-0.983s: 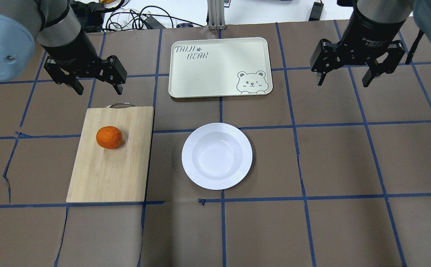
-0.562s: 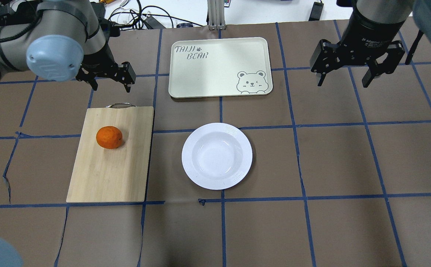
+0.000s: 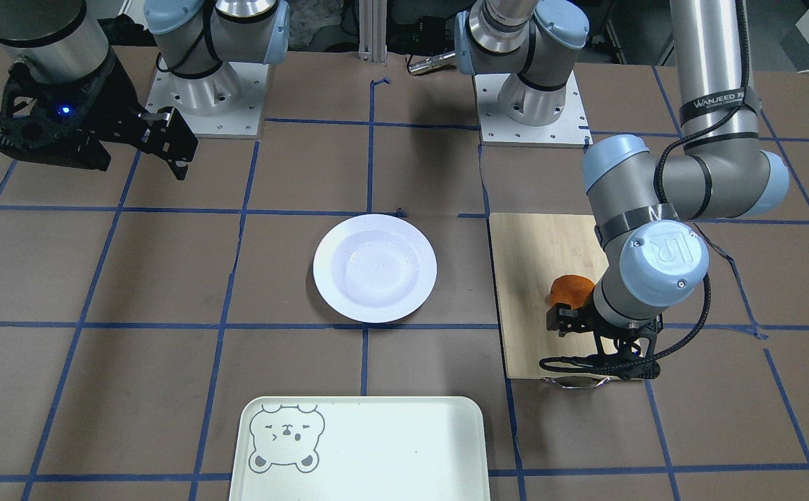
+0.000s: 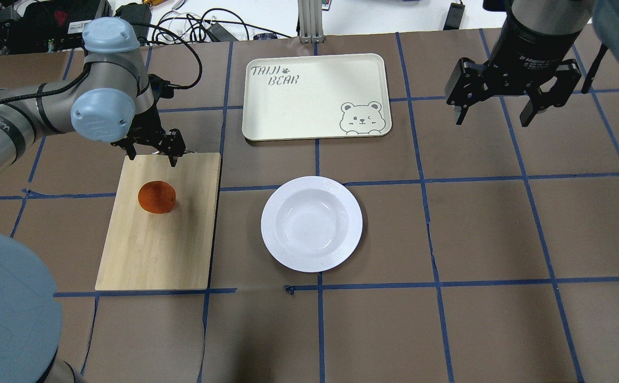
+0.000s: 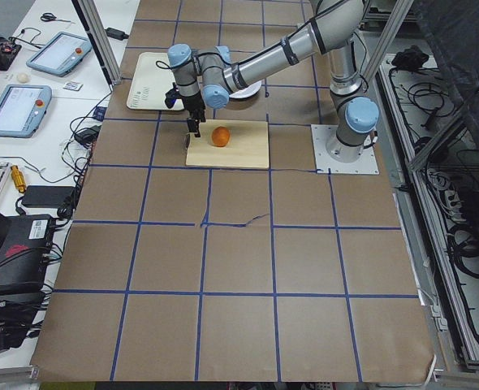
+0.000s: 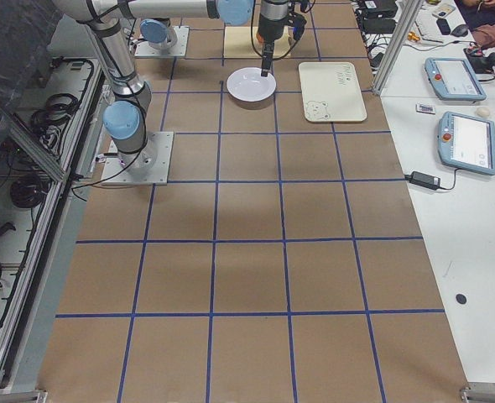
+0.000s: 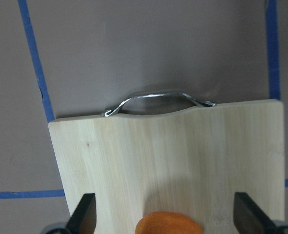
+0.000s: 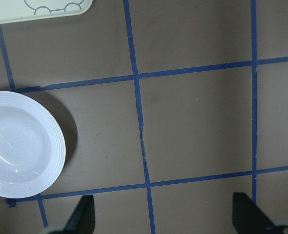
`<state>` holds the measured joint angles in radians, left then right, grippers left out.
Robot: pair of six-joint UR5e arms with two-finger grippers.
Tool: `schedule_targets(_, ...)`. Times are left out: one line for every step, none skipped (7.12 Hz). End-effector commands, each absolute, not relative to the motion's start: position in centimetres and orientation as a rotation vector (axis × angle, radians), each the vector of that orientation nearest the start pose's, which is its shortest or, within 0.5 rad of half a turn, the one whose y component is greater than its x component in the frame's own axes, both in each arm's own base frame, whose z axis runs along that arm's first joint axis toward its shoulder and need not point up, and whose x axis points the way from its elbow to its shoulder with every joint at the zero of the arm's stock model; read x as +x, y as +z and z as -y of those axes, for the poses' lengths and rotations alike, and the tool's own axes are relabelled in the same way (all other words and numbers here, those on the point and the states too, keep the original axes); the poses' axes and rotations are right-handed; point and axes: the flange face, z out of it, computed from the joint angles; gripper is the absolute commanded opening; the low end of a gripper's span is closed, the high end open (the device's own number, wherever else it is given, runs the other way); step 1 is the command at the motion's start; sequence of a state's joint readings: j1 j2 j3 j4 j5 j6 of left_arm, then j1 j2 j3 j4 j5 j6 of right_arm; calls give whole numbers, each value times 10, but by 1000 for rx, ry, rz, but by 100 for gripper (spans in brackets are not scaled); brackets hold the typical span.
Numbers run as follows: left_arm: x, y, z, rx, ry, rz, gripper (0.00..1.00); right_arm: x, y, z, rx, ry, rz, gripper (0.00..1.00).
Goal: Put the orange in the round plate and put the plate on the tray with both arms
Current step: 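Lower the left gripper onto the orange on the cutting board and grasp it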
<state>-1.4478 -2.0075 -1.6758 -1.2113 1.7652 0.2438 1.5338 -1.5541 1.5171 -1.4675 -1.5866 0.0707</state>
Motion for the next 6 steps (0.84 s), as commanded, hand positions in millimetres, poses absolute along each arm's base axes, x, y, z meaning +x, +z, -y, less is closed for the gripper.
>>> schedule_targets(-39, 192, 575, 218, 493, -2967, 100, 113, 496, 497, 171, 101, -3153, 100)
schedule_targets(-39, 186, 570, 222, 519, -2967, 100, 113, 496, 497, 169, 101, -3152, 100)
schedule_targets(-39, 185, 570, 228, 524, -2966, 95, 113, 496, 497, 166, 101, -3152, 100)
schedule_targets(-39, 185, 570, 227, 524, -2967, 66, 112, 496, 497, 169, 99, -3152, 100)
schedule_targets(-38, 187, 570, 233, 516, -2968, 42, 112, 496, 497, 169, 99, -3153, 100)
schedule_targets(-40, 193, 569, 222, 506, -2994, 17, 112, 497, 498, 169, 94, -3152, 100)
